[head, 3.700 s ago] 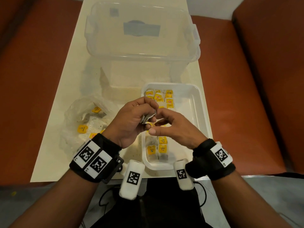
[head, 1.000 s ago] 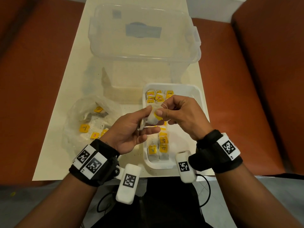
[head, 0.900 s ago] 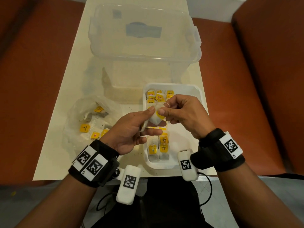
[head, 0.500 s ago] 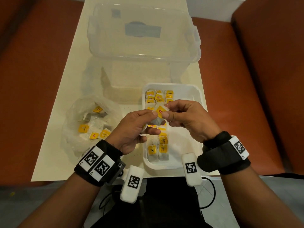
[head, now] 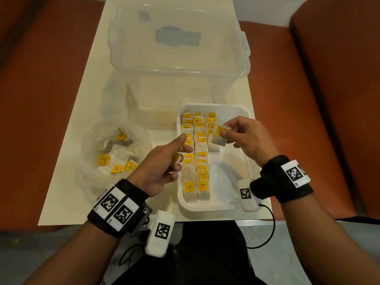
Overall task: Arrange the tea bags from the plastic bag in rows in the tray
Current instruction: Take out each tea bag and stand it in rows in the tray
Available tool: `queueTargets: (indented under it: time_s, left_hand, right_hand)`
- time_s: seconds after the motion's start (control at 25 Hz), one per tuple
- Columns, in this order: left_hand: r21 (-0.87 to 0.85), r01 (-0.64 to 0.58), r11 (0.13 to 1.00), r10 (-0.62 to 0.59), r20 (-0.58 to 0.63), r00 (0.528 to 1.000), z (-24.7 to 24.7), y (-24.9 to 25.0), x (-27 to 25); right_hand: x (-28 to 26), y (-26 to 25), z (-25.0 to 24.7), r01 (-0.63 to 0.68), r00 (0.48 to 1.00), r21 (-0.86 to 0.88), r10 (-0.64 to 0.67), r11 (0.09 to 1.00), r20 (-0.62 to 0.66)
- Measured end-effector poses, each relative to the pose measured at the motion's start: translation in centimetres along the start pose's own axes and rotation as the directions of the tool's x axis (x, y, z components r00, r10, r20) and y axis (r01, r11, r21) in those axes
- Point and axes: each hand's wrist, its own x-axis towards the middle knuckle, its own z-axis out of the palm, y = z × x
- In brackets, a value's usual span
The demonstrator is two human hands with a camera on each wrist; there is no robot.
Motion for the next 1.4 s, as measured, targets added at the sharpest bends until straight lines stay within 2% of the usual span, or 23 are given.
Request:
queueTargets:
  time_s: [0.08,0.2,0.28,0.56,0.84,1.16,1.4]
  left_hand:
    - [-0.06,0.019,0.998,-0.016,0.036,0.999,-0.1,-0.1,-0.2]
    - [-0.099,0.023,0.995,-0.017,0.066,0.998,-0.4,-0.2,-0.4]
    - [-0.088,0.008,0.996,-0.002,0.064,0.998,-0.4,-0.2,-0.6]
    - [-0.055,-0.017,0.998,0.02,0.058,0.998,-0.2,-0.1,-0.5]
    - [-0.042,-0.035,0.999,0.039,0.102,0.994,-0.2,0.1,-0.3]
    - [0.023,-0.069,0.997,0.066,0.096,0.993,-0.4,-0.1,-0.3]
    - [0.046,-0.096,0.994,0.093,0.062,0.994,-0.6,-0.3,-0.1]
  right_hand:
    - [1.0,1.2,0.1,-0.025,0.999,-0.158,0.03,0.987,0.025]
    - [1.9,2.6,1.1,-0.052,0.964,-0.381,0.146,0.923,0.222]
    - [2.3,3.3,1.9,-0.04,0.956,-0.449,0.164,0.893,0.242]
    - [4.1,4.0,2.6,-0.049,0.976,-0.449,0.139,0.892,0.169]
    - [4.3,4.4,2.4,-0.123,0.978,-0.393,0.179,0.911,0.111]
    - [4.3,4.2,2.4,-0.172,0.977,-0.295,0.202,0.94,0.072]
    - [4.1,4.1,2.4,-0.173,0.975,-0.297,0.205,0.939,0.08]
